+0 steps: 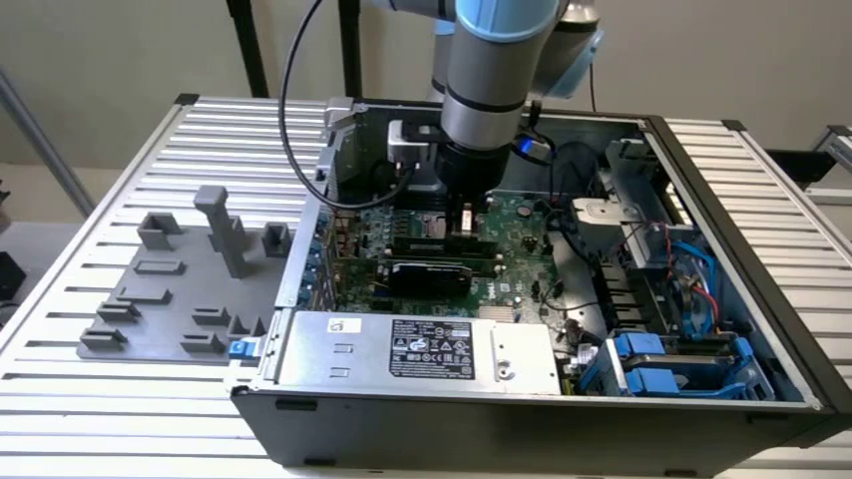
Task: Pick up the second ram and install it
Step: 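Insert the second ram into the second slot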
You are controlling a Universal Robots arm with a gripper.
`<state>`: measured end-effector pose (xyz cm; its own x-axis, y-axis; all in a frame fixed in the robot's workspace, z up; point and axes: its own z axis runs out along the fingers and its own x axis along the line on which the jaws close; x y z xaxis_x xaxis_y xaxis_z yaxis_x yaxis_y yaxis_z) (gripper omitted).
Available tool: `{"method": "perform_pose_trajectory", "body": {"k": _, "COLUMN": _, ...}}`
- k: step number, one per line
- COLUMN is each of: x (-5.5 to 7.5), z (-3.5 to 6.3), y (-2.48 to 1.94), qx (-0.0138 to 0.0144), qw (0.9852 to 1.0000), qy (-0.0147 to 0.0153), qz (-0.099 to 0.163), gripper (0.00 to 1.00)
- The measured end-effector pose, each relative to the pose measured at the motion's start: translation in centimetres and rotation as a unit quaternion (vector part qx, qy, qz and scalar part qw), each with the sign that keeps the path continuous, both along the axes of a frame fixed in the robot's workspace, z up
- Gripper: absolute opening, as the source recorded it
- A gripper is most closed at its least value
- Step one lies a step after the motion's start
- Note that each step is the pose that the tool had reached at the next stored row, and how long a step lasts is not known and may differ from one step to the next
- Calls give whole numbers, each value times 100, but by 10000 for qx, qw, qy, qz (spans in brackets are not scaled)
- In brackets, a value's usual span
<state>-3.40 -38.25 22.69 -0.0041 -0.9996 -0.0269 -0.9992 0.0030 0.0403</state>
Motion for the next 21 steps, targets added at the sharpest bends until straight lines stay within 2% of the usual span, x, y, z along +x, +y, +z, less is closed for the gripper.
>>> {"method": "perform_pose_trajectory", "body": {"k": 21, "x": -5, "z": -45, "y": 5, "qx": 0, "qw": 10000, "qy": 0, "qz": 0, "gripper": 0}}
